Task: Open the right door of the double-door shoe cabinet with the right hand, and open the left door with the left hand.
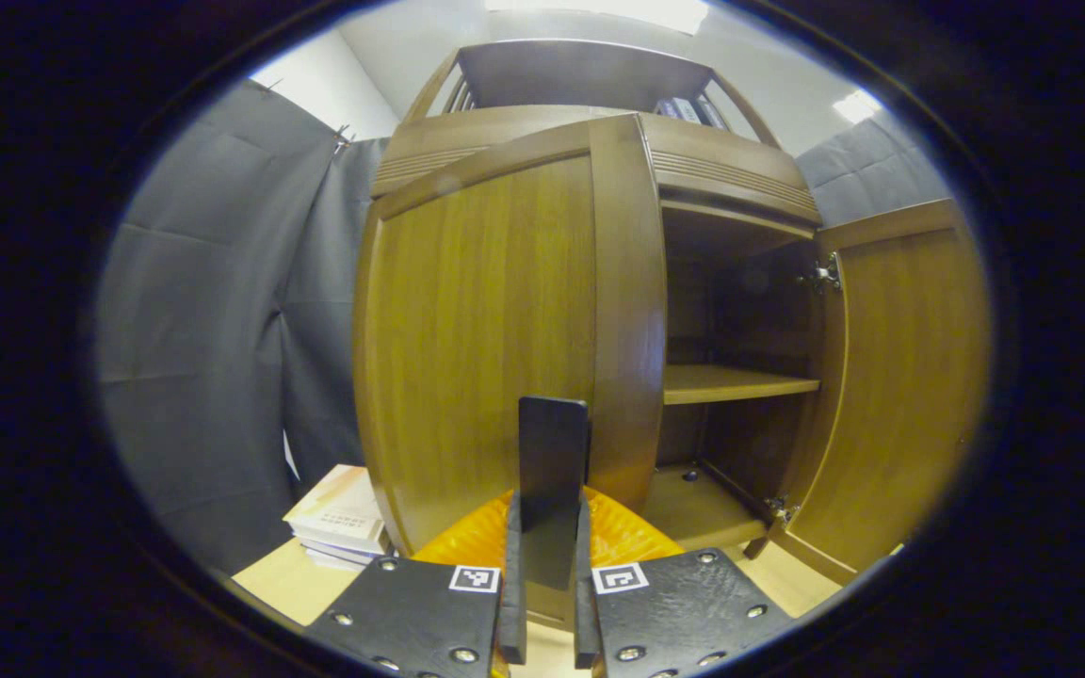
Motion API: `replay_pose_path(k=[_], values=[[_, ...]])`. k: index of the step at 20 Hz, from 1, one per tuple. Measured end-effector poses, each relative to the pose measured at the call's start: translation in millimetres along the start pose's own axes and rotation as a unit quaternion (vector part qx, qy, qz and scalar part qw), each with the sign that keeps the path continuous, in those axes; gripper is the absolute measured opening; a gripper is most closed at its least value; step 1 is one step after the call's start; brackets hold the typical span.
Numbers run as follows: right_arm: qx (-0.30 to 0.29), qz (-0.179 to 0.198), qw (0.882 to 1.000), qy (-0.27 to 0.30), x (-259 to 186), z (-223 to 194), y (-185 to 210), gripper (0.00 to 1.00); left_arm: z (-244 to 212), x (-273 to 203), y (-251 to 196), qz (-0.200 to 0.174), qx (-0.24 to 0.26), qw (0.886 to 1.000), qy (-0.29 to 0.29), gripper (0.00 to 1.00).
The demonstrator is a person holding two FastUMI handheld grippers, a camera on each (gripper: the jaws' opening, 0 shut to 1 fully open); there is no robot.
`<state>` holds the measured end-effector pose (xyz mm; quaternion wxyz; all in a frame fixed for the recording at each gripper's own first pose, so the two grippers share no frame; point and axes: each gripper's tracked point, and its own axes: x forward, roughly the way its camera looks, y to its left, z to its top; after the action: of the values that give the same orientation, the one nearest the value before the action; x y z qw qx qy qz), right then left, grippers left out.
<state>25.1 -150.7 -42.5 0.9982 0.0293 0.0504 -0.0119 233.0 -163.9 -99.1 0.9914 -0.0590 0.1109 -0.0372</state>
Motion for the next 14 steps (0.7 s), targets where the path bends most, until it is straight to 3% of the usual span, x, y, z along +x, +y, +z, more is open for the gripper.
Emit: replay_pose_path(k=[4, 9, 10, 12, 13, 14], values=[[-0.001, 0.024, 1.000, 0.000, -3, -3, 8, 0.96, 0, -16, 13, 0.017, -0.004, 1.000, 0.004, 0.24], [-0.006, 0.049, 0.999, 0.008, -6, -12, 14, 0.96, 0, -31, 27, 0.025, 0.010, 1.000, 0.004, 0.21], [-0.003, 0.050, 0.999, 0.009, -6, -12, 15, 0.92, 0, -34, 30, 0.028, 0.010, 1.000, 0.003, 0.21], [0.005, 0.053, 0.999, 0.006, -8, -10, 20, 0.96, 0, -40, 36, 0.031, 0.010, 0.999, 0.003, 0.18], [0.006, 0.056, 0.998, 0.005, -7, -10, 25, 0.92, 1, -42, 40, 0.033, 0.012, 0.999, 0.003, 0.19], [0.002, 0.057, 0.998, 0.006, -6, -10, 30, 0.96, 1, -46, 44, 0.034, 0.014, 0.999, 0.003, 0.19]])
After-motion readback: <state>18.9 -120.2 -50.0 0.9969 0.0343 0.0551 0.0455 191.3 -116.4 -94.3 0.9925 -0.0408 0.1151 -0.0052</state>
